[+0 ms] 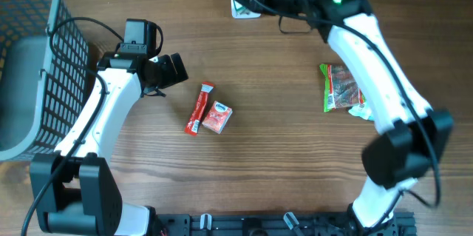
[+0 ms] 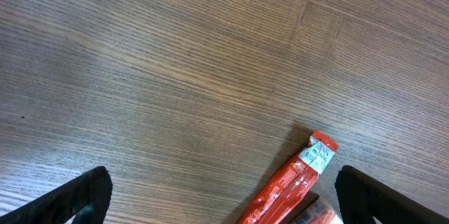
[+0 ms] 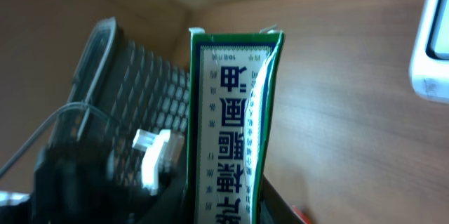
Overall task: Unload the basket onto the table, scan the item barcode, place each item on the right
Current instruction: 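Lift the green-white box up to the white scanner, then lower the box beside the lime-green bag and release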
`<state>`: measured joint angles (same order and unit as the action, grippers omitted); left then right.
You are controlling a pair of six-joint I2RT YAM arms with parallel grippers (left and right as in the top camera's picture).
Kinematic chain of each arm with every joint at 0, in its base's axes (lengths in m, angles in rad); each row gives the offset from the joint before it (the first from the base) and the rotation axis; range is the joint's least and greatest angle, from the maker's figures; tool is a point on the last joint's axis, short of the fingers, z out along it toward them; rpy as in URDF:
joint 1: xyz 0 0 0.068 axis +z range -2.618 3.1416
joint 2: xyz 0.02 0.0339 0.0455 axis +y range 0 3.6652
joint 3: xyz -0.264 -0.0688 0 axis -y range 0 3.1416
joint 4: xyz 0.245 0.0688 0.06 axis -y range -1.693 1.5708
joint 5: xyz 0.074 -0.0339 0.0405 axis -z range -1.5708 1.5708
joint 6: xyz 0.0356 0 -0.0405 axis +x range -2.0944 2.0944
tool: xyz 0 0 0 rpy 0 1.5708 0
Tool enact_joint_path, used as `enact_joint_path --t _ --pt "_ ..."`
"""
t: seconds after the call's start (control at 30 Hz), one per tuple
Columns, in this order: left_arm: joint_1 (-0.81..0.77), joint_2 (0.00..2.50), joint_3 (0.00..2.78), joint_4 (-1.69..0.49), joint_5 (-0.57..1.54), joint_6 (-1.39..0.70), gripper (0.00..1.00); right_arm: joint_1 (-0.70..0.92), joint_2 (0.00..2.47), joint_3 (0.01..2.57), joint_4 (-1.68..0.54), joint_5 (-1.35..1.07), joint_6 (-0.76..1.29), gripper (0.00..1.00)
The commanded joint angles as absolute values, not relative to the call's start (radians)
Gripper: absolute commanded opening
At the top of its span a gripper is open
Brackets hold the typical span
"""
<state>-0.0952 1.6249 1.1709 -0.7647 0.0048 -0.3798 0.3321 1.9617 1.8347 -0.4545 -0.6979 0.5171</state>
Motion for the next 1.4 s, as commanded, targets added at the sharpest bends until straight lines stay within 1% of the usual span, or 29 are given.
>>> enact_joint_path --t 0.0,0.07,0.17,0.27,0.4,0.77,0.93,1.03,1.07,1.13,1.17,1.23,1.33,1.37 --pt "-0.093 1.633 1.174 -0.764 -0.001 -0.375 1.0 0.311 2.098 1.848 -0.304 -0.768 0.614 0.16" --pt "-0.093 1.633 1.174 -0.764 -0.001 -0.375 1.0 0.305 2.189 1.848 -0.136 -0.831 0.665 0.18" --pt "-0.093 1.633 1.174 -0.764 -0.001 -0.375 1.0 0.286 2.294 1.848 0.056 -0.855 0.786 0.18" --pt "-0.093 1.633 1.174 -0.764 -0.001 -0.375 1.0 0.255 2.371 1.848 0.176 -0.855 0.877 0.17" --pt "-0.093 1.633 1.174 -0.764 -0.001 -0.375 1.0 0.227 2.414 1.848 0.197 -0.855 0.898 0.18" --pt "-0.093 1.633 1.174 -0.764 -0.001 -0.375 1.0 0.227 2.51 1.847 0.269 -0.838 0.898 0.19" --pt "-0.093 1.633 1.174 -0.764 -0.001 -0.375 1.0 0.225 2.514 1.847 0.279 -0.851 0.894 0.21" --pt "-0.093 1.633 1.174 -0.764 -0.001 -0.375 1.0 0.225 2.514 1.847 0.349 -0.892 0.92 0.22" --pt "-0.093 1.633 1.174 -0.764 -0.001 -0.375 1.0 0.222 2.513 1.847 0.386 -0.915 0.938 0.21" --pt "-0.093 1.633 1.174 -0.764 -0.001 -0.375 1.0 0.212 2.512 1.847 0.521 -0.998 1.029 0.16" --pt "-0.093 1.633 1.174 -0.764 -0.001 -0.375 1.0 0.21 2.506 1.847 0.567 -1.024 1.055 0.11" --pt "-0.093 1.633 1.174 -0.764 -0.001 -0.375 1.0 0.21 2.458 1.847 0.529 -1.018 1.014 0.06" --pt "-0.093 1.633 1.174 -0.764 -0.001 -0.375 1.0 0.219 2.341 1.847 0.259 -0.902 0.838 0.06" --pt "-0.093 1.633 1.174 -0.764 -0.001 -0.375 1.0 0.221 2.286 1.847 0.129 -0.851 0.744 0.06"
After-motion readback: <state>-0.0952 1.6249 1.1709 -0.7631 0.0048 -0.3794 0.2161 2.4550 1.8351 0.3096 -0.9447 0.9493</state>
